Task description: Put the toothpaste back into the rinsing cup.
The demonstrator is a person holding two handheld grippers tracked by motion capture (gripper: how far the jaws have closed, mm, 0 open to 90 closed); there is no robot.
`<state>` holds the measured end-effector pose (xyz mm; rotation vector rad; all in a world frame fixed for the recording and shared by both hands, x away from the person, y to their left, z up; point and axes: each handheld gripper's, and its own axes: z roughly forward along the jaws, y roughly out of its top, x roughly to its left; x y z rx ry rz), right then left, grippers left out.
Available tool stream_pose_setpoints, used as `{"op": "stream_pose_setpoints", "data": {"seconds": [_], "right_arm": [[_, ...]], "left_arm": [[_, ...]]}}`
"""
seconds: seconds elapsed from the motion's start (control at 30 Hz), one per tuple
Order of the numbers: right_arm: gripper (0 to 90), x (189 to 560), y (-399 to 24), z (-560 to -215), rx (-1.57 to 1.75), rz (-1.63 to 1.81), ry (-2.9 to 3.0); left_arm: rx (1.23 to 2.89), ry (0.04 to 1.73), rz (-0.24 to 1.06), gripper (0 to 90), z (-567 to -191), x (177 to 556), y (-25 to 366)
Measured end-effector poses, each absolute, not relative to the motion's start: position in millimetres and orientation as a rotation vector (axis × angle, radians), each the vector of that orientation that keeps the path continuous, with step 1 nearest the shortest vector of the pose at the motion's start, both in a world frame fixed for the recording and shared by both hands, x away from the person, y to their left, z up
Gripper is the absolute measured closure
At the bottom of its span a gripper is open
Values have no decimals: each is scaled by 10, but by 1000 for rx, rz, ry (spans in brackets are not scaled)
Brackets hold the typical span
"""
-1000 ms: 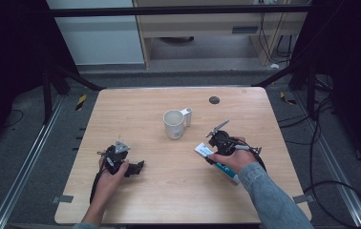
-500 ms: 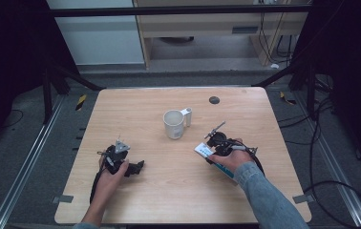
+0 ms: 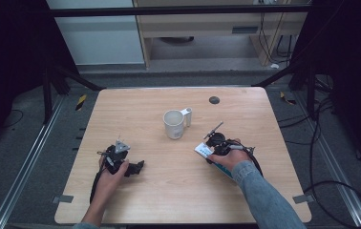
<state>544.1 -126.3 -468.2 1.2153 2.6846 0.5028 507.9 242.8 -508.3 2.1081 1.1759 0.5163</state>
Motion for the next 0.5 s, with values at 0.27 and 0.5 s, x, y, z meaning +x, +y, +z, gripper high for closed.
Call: {"op": "stream_pose_setpoints", "data": {"seconds": [0.27,0.5], "right_arm": [[500,5462,-1251,-4711,1222,500,2694],[519,5461,-1244,-4711,1229,499,2695]], "left_arm": [[2104,1177,516,0,-5085,5080,2426],[2104,1177,516,0,-5085,5081,2426]]}}
